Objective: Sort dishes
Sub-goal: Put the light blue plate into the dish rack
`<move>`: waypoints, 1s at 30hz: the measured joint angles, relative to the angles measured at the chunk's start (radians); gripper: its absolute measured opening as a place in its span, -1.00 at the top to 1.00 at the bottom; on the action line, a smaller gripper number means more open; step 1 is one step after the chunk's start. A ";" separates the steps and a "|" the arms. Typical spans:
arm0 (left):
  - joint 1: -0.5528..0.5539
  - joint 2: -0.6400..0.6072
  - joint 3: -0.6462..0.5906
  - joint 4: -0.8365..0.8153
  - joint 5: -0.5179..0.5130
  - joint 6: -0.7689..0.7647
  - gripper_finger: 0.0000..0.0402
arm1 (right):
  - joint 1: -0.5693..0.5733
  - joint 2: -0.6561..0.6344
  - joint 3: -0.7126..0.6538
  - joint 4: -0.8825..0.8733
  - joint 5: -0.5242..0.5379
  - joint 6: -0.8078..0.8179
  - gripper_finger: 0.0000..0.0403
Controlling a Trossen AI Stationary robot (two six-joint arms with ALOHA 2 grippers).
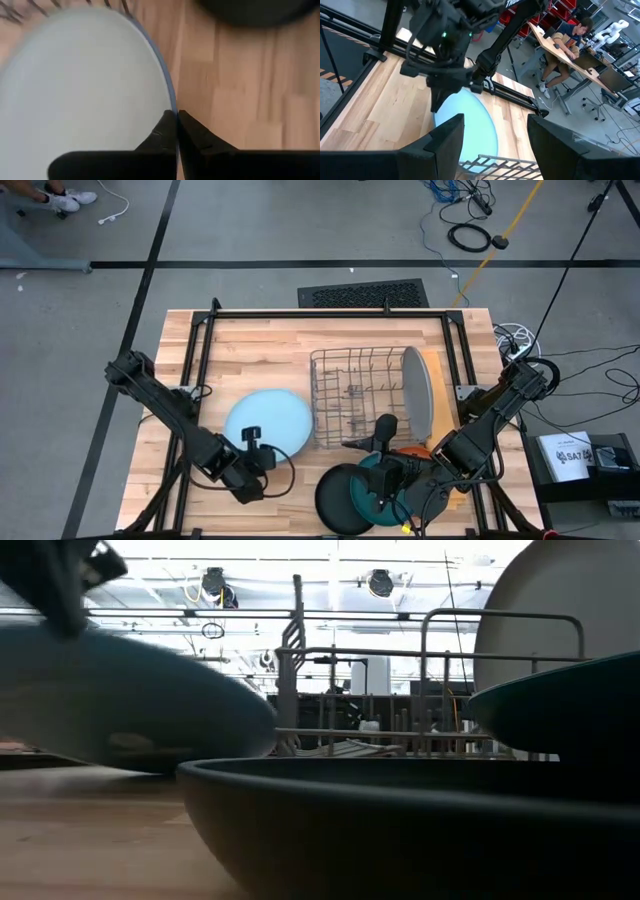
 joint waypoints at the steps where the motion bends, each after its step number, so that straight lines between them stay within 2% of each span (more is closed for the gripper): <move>1: 0.000 -0.006 0.011 0.004 -0.015 -0.001 0.99 | 0.000 0.000 0.000 0.000 0.000 0.000 -0.04; 5: -0.013 -0.039 0.022 0.062 -0.100 -0.001 0.99 | 0.000 0.000 0.000 -0.001 0.000 0.000 -0.04; 10: -0.028 -0.064 0.022 0.107 -0.145 0.003 0.99 | 0.000 0.000 0.000 -0.003 0.000 0.000 -0.04; 13: -0.027 -0.062 0.012 0.070 -0.083 -0.010 0.99 | 0.000 0.000 0.000 -0.003 0.000 0.001 -0.04; 16: -0.027 -0.040 -0.018 0.001 0.020 -0.027 0.97 | 0.000 0.000 0.000 -0.003 0.000 0.001 -0.04; 19: -0.030 -0.003 -0.037 -0.050 0.175 -0.021 0.81 | 0.001 0.000 0.000 -0.003 0.000 0.002 -0.04; 22: -0.043 0.029 -0.052 -0.060 0.293 0.010 0.54 | 0.001 0.000 0.000 -0.003 0.000 0.008 -0.04; 27: -0.078 0.045 -0.054 -0.062 0.332 0.032 0.10 | 0.001 0.000 0.000 -0.002 0.000 0.008 -0.04; 30: -0.095 0.046 -0.054 -0.095 0.330 0.050 -0.02 | 0.000 0.000 0.000 -0.002 0.000 0.005 -0.04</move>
